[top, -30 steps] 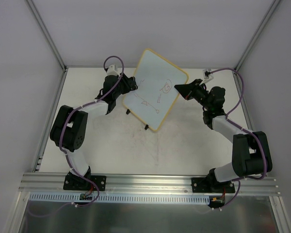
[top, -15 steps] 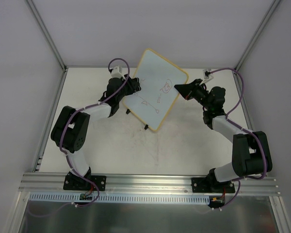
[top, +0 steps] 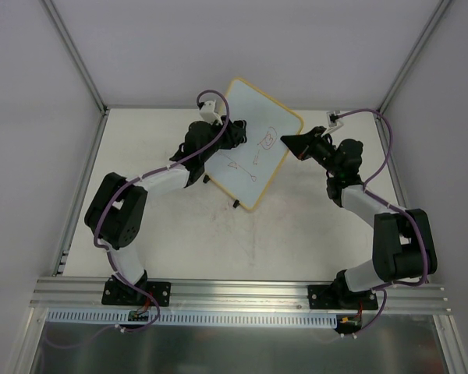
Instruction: Erase the whiteboard
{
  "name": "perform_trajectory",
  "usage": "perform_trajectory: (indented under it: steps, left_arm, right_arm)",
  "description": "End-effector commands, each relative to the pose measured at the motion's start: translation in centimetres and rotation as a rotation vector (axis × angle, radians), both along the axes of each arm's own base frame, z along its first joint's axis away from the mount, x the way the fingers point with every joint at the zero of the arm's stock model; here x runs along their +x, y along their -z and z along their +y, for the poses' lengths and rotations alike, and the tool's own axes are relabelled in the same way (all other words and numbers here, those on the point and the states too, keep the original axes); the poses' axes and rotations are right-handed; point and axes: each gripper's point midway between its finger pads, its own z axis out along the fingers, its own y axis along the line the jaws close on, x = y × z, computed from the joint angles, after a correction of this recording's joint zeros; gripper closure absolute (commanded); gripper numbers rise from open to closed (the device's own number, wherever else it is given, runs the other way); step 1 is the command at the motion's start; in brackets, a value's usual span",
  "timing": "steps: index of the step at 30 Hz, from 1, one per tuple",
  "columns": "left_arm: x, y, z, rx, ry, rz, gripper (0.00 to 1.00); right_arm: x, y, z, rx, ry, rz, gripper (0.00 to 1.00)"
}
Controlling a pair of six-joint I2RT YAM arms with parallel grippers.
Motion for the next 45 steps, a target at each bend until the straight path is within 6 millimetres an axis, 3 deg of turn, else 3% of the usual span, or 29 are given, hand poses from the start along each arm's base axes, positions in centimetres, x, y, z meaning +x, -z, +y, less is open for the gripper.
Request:
perform_trajectory:
  steps: [1,6,10,14,15,17,22,26,35,45]
  left_arm:
    - [-3.3,-5.0,-4.6,-0.059,0.207,-0.109,1.0]
    - [-3.7,-4.5,-5.0,-0.059,0.234,-0.109,1.0]
    - [-3.6,-4.4,-4.2,-0.053,0.19,-0.106,1.0]
    - [-2.8,-3.9,-1.4,-0.038,0.035,-0.059,1.0]
    - [-2.8,-2.6,-0.4,-0.025,-0.008,-0.023,1.0]
    - [-2.9,-2.2,0.9,-0.046,-0.051,0.004,1.0]
    - [-2.7,1.4,5.2,-0.08,-0.159,0.116,1.0]
    - [-2.8,3.4,7.4,-0.092,-0.218,0.165,1.0]
    - [-2.5,6.7,9.8,-0.106,-0.32,0.241,1.0]
    - [-1.2,9.1,12.6,-0.123,-0.41,0.295,1.0]
  right_arm:
    - [-1.6,-1.4,2.0,-0.075,-0.13,-0.17,1.0]
    - [-1.7,-1.4,2.1,-0.073,-0.134,-0.171,1.0]
    - [-1.7,-1.3,2.1,-0.074,-0.138,-0.171,1.0]
    - [-1.7,-1.0,2.1,-0.086,-0.141,-0.177,1.0]
    - [-1.7,-1.0,2.1,-0.088,-0.142,-0.179,1.0]
    - [-1.9,-1.1,2.3,-0.088,-0.159,-0.185,1.0]
    - [-2.0,-1.4,2.2,-0.086,-0.171,-0.195,1.0]
    - [-2.1,-1.4,2.1,-0.078,-0.194,-0.198,1.0]
    - [-1.5,-1.1,1.7,-0.011,-0.26,-0.182,1.0]
    - [-1.6,-1.4,1.4,-0.011,-0.254,-0.188,1.0]
